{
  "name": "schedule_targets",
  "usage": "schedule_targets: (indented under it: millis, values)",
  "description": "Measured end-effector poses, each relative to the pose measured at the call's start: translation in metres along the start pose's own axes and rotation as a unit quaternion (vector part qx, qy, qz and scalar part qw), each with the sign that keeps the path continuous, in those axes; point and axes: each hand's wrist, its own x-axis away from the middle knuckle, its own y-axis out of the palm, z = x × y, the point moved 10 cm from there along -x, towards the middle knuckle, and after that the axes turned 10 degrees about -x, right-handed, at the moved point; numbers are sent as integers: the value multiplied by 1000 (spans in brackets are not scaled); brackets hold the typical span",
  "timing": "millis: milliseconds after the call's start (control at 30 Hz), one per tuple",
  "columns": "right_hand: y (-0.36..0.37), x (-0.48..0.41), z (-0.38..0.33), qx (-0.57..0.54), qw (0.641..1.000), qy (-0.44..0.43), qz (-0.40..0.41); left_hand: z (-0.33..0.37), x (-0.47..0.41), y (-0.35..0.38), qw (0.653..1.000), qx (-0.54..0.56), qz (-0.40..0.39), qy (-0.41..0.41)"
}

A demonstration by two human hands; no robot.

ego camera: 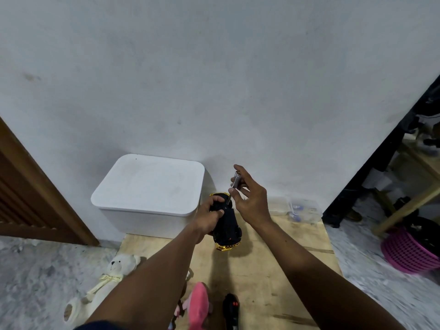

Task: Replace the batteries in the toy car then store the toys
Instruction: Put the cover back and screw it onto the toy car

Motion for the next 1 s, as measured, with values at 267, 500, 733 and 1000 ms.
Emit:
schedule_targets:
  millis: [267,500,733,1000]
  values:
    - [-1,0,7,10,1000,3,25,-6,-4,-1,1000,0,-4,-10]
    - [-12,-6,13,0,999,12,53,4,-8,-3,998,54,-28,2]
    - [-27,-12,14,-27,996,13,85,-10,-16,-12,997,70,-4,-29]
    - [-37,-12,32,-59,990,53,113,-12,-23,-12,996,92,5,-5]
